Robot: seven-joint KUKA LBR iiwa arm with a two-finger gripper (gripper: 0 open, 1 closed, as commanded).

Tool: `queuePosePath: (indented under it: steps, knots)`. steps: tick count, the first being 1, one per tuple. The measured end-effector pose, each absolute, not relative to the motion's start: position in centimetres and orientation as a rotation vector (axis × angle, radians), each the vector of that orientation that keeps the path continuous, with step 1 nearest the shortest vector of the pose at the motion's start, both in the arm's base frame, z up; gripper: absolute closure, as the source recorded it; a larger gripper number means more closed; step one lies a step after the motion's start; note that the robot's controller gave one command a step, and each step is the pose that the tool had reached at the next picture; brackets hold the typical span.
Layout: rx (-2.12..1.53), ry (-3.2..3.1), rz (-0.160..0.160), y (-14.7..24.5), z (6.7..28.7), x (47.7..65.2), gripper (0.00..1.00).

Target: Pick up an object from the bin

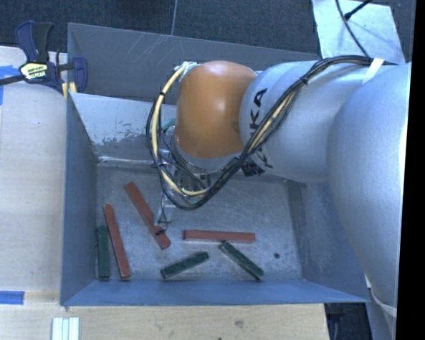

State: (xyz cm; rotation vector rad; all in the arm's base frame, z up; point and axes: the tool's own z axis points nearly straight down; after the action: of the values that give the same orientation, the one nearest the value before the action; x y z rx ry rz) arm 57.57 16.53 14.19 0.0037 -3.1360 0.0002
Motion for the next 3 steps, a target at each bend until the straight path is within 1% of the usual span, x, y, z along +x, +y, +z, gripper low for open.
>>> queuePosePath:
  steps: [1,2,3]
  knots:
    - [0.749,-3.053,-0.001,10.7,7.1,59.7,0.00]
    - [0.736,-3.062,0.008,1.6,11.3,60.4,0.00]
    - [1.265,-2.876,-0.001,1.9,7.6,52.3,0.00]
